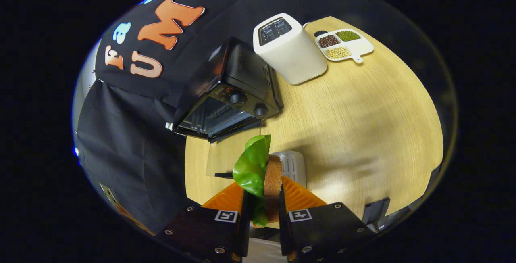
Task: Open the toaster oven, put the food inside, and close the toaster oven door.
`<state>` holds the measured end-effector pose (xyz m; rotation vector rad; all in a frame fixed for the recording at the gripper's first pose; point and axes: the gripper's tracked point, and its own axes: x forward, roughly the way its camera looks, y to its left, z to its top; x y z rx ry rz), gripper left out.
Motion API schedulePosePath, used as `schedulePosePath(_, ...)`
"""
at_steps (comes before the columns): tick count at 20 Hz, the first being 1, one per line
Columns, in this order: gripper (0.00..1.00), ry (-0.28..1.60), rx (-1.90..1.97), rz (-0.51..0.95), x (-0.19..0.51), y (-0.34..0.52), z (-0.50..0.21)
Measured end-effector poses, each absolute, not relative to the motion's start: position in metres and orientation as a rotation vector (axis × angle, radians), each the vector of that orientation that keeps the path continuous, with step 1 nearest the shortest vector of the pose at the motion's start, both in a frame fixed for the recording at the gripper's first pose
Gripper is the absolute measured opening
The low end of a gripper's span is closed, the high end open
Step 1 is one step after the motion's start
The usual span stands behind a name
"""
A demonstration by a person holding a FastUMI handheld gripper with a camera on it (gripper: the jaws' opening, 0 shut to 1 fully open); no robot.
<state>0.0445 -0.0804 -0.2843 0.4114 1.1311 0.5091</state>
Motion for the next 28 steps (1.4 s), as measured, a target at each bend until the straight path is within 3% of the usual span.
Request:
schedulePosePath(9, 0.31, 0.976, 0.684, 0.468, 0.03, 0.018, -0.247)
schedulePosePath(17, 0.32, 0.848, 0.909, 0.367, 0.037, 0.1, -0.28)
schedulePosePath(28, 0.31, 0.689, 1.124, 0.189, 0.093, 0.126, -0.327)
